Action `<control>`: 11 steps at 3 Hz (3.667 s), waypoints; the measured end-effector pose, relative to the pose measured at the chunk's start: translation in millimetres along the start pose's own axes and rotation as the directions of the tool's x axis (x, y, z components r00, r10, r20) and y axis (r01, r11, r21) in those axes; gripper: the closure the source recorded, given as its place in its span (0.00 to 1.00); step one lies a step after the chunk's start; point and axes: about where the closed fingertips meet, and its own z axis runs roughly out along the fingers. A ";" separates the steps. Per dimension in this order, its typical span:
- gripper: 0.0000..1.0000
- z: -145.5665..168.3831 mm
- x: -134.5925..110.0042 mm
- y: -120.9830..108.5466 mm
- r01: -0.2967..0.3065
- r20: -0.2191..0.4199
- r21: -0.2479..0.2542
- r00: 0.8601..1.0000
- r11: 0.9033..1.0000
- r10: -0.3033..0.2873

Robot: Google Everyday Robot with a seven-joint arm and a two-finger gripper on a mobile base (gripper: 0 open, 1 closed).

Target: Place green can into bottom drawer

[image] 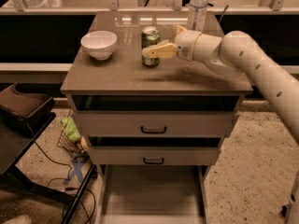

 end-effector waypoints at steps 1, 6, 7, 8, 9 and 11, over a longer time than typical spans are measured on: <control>0.31 23.9 4.1 11.1 -0.009 0.039 -0.040 0.999 0.999 0.011; 1.00 0.4 -60.8 51.3 0.163 0.091 -0.018 0.983 0.987 -0.160; 1.00 -39.2 -60.2 99.9 0.204 0.108 0.003 0.973 0.979 -0.203; 1.00 -72.6 -50.7 166.2 0.195 0.115 -0.048 0.975 0.980 -0.188; 1.00 -143.4 -4.2 235.7 0.128 0.026 -0.102 0.992 0.987 -0.126; 1.00 -250.4 38.8 228.1 0.081 -0.041 0.041 0.996 0.996 -0.079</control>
Offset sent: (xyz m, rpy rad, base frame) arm 0.0042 0.0491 -0.0072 0.0645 -0.0440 0.0824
